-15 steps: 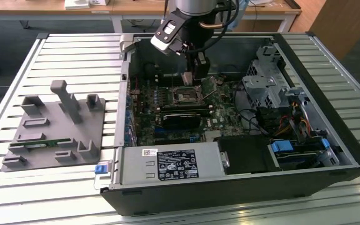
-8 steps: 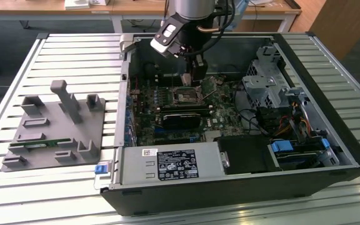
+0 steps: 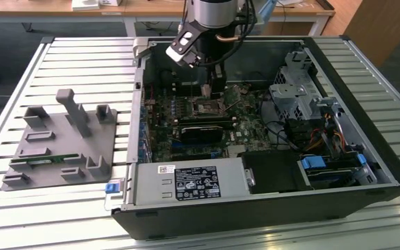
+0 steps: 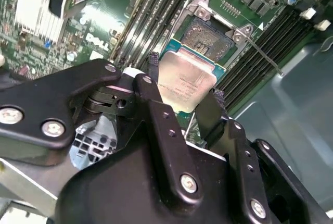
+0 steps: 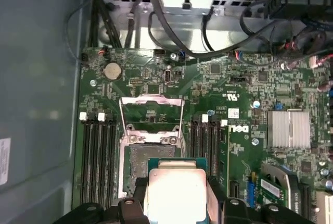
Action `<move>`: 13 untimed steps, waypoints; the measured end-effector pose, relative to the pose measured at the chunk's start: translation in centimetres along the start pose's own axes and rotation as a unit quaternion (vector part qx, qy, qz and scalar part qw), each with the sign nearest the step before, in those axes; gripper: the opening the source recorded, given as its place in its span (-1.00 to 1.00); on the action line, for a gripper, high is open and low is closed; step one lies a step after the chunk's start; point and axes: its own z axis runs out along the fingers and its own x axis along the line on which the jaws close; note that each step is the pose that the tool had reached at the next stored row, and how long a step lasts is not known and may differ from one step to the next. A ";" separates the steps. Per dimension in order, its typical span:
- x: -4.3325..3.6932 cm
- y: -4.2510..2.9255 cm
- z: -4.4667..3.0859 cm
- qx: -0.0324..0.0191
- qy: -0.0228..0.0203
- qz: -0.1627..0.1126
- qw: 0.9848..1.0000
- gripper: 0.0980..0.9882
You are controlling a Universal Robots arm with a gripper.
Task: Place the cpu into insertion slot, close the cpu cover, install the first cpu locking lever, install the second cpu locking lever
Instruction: 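Place the cpu into insertion slot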
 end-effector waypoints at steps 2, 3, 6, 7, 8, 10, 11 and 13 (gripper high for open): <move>0.11 -0.03 0.35 0.000 0.000 0.002 1.000 -0.03; 0.18 -0.04 0.53 0.000 0.000 0.002 1.000 -0.03; 0.39 -0.09 1.07 0.000 0.000 0.002 1.000 -0.03; 0.42 -0.09 1.22 0.000 0.000 0.002 1.000 -0.03; 0.42 -0.10 1.33 0.000 0.000 0.002 1.000 -0.03; 0.42 -0.12 1.58 0.000 0.000 0.002 1.000 -0.03; 0.42 -0.14 1.68 0.000 0.000 0.002 1.000 -0.03; 0.42 -0.15 1.83 0.000 0.000 0.002 1.000 -0.03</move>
